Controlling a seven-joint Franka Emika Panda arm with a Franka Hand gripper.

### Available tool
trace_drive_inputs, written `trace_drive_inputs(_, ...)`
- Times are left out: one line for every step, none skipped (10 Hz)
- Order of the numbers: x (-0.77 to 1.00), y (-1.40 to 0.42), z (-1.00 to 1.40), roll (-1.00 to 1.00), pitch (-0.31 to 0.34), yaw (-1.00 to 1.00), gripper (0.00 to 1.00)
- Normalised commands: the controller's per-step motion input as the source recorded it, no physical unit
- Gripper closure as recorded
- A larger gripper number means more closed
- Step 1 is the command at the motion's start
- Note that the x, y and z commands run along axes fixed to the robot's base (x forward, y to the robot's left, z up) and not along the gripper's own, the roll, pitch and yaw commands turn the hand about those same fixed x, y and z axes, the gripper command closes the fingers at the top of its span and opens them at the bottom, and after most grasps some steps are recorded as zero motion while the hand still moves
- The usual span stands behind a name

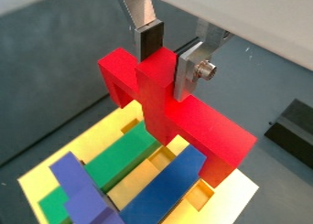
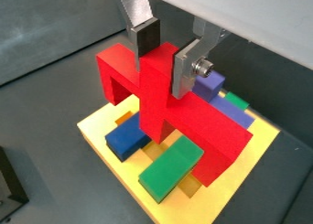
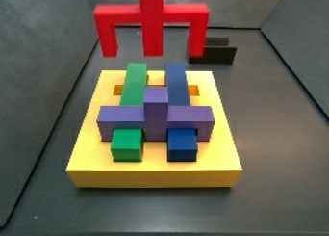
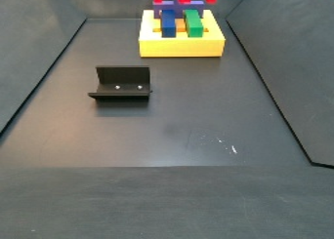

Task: Pick up the red object. Move up. Move to above the board. Insert the red object.
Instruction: Insert the red object.

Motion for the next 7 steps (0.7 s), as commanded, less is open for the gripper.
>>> trace_drive_inputs(0.37, 0.00, -0.36, 0.21, 0.107, 0.10, 1.00)
trace_drive_inputs(0.45, 0.00, -0.23, 0.23, 0.189, 0.00, 1.00)
trace_drive_inputs(0.23, 0.00, -0.16, 0.12, 0.180, -0.11, 1.00)
trace_drive_inputs(-0.05, 0.00, -0.27, 0.04, 0.023, -0.06, 1.00)
trace_drive_inputs(0.00, 0.00, -0.13, 0.00, 0.000, -0.01, 1.00)
trace_drive_inputs(0.00, 0.00, -0.18, 0.00, 0.000, 0.00, 1.00)
trace_drive_inputs(-0.06, 0.00, -0.21, 0.00, -0.024, 0.00, 1.00)
